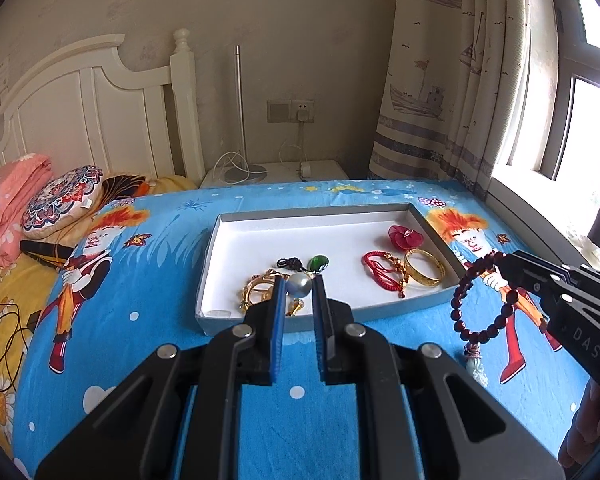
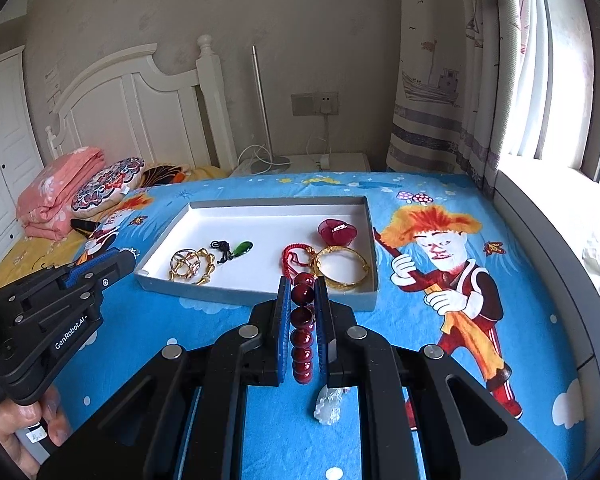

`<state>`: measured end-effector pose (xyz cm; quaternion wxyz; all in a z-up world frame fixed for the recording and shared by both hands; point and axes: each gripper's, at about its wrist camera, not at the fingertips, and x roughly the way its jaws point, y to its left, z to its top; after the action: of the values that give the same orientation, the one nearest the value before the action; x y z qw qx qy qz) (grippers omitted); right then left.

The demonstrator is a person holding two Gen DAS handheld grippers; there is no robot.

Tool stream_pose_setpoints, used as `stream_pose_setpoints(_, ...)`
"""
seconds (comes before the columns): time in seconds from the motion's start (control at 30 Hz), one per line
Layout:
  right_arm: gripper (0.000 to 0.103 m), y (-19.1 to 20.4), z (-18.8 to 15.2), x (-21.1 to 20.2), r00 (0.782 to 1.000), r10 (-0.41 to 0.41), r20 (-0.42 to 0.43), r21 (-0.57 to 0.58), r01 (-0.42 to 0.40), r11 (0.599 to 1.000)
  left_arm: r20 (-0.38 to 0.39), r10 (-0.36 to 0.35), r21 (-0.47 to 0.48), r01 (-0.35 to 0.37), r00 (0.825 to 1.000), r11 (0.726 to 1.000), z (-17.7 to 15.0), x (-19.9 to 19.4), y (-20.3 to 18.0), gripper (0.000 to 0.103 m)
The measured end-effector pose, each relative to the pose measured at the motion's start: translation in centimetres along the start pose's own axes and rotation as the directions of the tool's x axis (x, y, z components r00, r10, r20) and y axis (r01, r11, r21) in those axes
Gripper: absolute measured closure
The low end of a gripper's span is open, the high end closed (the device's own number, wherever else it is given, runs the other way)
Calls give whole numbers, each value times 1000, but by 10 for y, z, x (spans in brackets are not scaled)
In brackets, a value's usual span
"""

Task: Organize jewelry
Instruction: 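Carry the pearl and red bead bracelet into the tray and open both tools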

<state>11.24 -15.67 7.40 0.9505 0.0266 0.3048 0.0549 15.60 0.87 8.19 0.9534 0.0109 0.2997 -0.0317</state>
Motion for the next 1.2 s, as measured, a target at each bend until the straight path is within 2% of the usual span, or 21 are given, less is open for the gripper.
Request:
stream_pose_setpoints(0.6, 91, -2, 46, 36, 995, -76, 71, -6, 77, 997, 14, 30, -14, -30, 999, 999, 43, 45, 12, 90)
stream_pose_setpoints(0.87, 91, 2, 65, 58, 991, -95, 89, -12, 97, 995, -19, 24, -29, -24, 1000, 999, 56, 79, 19, 90)
stream_pose_setpoints(1.2, 91, -1, 79, 97, 991, -115, 69, 10, 114, 993, -78, 28, -15, -29, 997, 999, 63, 126, 19, 90)
